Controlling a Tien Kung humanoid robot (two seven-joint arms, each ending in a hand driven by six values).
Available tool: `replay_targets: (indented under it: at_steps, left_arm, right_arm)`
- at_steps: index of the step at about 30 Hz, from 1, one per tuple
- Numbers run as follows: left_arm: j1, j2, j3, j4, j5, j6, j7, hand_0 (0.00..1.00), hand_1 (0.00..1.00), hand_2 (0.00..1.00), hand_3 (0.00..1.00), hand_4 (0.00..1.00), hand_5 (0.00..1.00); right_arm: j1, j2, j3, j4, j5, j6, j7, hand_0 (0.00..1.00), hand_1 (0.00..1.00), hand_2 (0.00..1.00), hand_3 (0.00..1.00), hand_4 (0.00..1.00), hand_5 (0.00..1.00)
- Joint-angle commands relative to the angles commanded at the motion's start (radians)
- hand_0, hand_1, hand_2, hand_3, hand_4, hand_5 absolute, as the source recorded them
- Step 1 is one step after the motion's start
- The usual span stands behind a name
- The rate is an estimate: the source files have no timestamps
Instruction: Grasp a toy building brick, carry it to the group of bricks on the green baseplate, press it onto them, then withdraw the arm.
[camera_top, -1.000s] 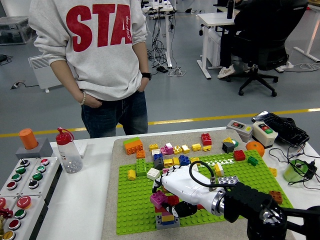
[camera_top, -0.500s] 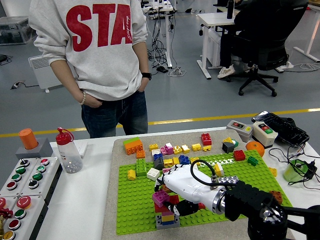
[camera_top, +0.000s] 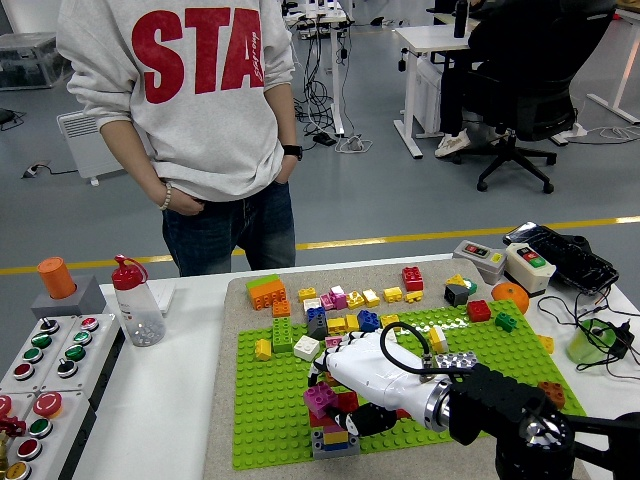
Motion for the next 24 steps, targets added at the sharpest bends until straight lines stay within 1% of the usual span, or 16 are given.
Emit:
replay_targets:
  at_steps: [1,6,7,24]
  left_arm:
    - [0.0,0.0,0.0,0.0,0.0,0.0,0.0,0.653,0.688,0.674,0.574,0.288,0.998]
    - [0.002,-0.001,0.0,0.0,0.0,0.0,0.0,0.653,0.688,0.674,0.574,0.288,0.998]
    - [0.003,-0.001,0.0,0.0,0.0,0.0,0.0,0.653,0.688,0.674,0.575,0.287,0.998]
    - [0.001,0.0,0.002,0.0,-0.005,0.001,-0.001,0.653,0.688,0.674,0.575,0.287,0.998]
  right_arm:
    - [0.0,0.0,0.0,0.0,0.0,0.0,0.0,0.876,0.763,0.796,0.576,0.445,0.204]
    - [-0.001,0.001,0.001,0.0,0.0,0.003,0.0,0.876,0.763,0.796,0.576,0.445,0.204]
    - [-0.002,0.001,0.002,0.0,-0.001,0.003,0.001,0.876,0.763,0.812,0.582,0.455,0.212]
    - [-0.002,-0.006,0.013,0.015,-0.004,0.021,0.003,0.88,0.771,0.826,0.589,0.475,0.218]
